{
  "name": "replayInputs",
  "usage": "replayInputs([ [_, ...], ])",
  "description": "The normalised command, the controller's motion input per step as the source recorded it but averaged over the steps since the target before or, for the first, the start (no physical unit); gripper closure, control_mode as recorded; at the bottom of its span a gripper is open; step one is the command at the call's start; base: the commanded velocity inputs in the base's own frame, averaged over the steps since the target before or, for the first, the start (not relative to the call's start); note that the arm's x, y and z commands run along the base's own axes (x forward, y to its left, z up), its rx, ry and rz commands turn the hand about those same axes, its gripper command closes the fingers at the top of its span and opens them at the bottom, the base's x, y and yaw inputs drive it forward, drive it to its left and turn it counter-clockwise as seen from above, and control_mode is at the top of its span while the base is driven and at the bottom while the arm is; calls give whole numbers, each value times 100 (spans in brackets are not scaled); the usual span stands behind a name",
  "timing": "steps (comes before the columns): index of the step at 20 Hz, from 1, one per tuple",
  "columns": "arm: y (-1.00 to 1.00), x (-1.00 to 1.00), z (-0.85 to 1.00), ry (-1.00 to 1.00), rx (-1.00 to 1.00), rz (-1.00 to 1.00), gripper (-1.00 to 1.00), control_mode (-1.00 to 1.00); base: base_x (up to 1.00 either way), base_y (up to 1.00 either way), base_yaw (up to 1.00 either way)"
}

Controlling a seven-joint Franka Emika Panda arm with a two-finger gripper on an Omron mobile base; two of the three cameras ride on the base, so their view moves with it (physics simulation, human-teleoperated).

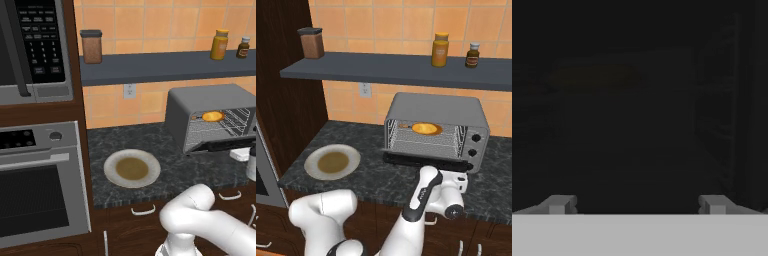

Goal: Pick up the kebab skewer and baguette bread, and place them inside the toaster oven. Close the toaster oven door and start by setting the timer.

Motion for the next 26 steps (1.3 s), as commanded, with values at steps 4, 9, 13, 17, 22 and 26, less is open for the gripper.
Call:
replayInputs([
  [4,4,33,12,0,0,0,-100,-100,0,0,0],
  [9,2,25,10,0,0,0,-100,-100,0,0,0],
  [13,2,22,9,0,0,0,-100,-100,0,0,0],
  [17,0,21,8,0,0,0,-100,-100,0,0,0],
  [22,0,22,5,0,0,0,-100,-100,0,0,0],
  [26,0,12,11,0,0,0,-100,-100,0,0,0],
])
